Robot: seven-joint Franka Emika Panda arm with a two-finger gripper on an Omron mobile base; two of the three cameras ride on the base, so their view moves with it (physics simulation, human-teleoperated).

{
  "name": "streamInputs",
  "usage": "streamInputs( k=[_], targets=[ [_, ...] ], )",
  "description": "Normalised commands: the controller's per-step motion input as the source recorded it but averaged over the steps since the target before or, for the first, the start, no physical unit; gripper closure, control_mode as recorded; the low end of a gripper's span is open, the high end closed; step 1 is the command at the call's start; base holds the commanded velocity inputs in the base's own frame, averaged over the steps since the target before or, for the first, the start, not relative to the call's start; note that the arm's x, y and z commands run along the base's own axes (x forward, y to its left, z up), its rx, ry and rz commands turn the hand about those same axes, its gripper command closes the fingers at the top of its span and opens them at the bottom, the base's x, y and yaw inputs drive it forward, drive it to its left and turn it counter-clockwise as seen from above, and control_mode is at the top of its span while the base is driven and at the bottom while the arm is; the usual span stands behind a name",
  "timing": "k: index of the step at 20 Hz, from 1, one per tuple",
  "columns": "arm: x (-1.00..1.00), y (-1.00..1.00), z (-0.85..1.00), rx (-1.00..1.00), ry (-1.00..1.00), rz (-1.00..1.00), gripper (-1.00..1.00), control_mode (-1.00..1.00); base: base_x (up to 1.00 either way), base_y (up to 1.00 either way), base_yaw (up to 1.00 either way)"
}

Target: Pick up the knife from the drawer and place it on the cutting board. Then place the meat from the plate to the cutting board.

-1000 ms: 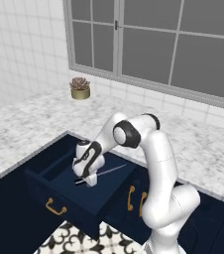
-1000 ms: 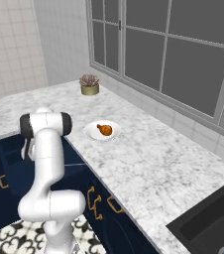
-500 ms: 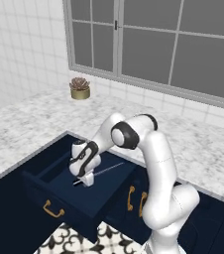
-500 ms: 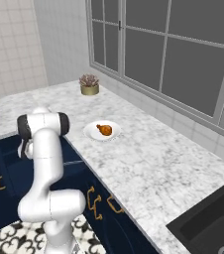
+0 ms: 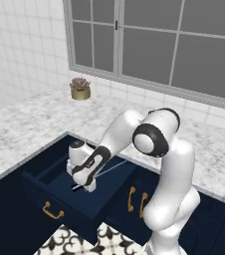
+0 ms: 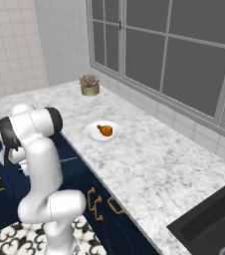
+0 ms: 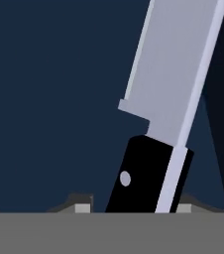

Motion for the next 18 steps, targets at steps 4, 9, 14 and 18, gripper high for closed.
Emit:
streamInputs(
  k=[4,9,14,18],
  targets=[
    [-1.00,0.05,1.00,0.01,0.00,0.00,1.00,-1.00,0.00,0.00,0.00],
    [-0.89,0.25,1.00,0.02,0.00,0.04,1.00,-1.00,0.00,0.00,0.00],
    [-0.48,0.05,1.00,0.00,0.00,0.07,1.00,-1.00,0.00,0.00,0.00],
    [-0.38,-0.43,1.00,-0.03,-0.03,0.04,1.00,-1.00,0.00,0.00,0.00]
  ],
)
